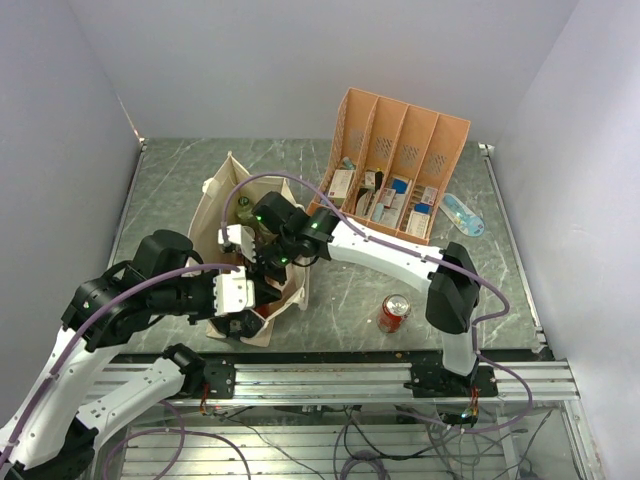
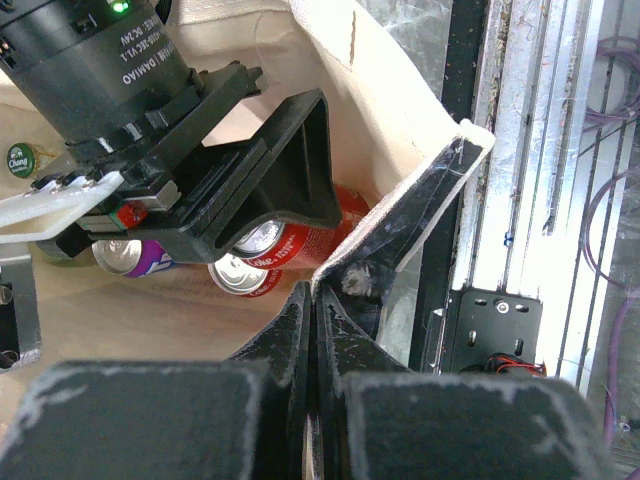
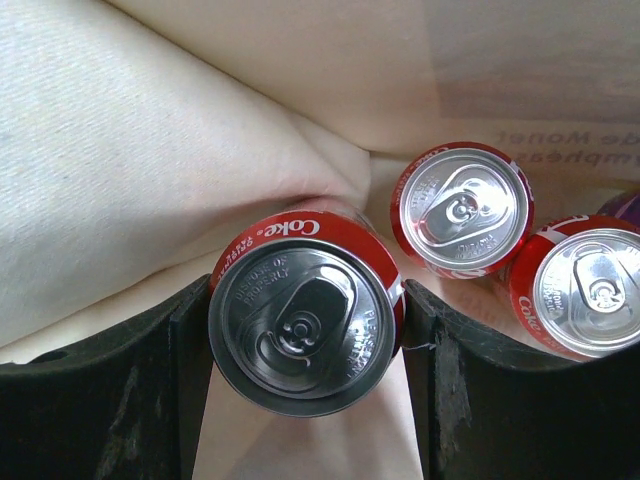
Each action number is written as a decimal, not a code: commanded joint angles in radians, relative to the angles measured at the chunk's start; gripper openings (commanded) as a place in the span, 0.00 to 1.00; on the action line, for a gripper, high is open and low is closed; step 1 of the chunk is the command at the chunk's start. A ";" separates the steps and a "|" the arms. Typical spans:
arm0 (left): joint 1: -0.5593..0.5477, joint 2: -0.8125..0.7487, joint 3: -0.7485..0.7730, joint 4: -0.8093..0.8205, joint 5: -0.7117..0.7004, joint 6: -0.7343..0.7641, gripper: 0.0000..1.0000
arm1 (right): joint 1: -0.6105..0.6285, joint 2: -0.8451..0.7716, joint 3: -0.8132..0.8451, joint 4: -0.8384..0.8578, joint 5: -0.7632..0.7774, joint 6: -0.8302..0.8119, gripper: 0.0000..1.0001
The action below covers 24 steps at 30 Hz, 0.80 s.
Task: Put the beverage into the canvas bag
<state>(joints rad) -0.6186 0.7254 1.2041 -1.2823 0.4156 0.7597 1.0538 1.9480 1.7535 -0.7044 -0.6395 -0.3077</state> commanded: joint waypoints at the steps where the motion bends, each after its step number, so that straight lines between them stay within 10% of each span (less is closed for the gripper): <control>1: 0.007 -0.009 0.013 0.028 0.046 -0.008 0.07 | 0.021 0.023 -0.005 0.051 0.000 0.055 0.00; 24: 0.008 -0.041 0.053 0.009 0.037 -0.033 0.07 | 0.045 0.060 -0.054 -0.032 0.137 0.109 0.00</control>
<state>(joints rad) -0.6178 0.7052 1.2041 -1.2858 0.4229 0.7464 1.0801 1.9774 1.7199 -0.6746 -0.5003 -0.2203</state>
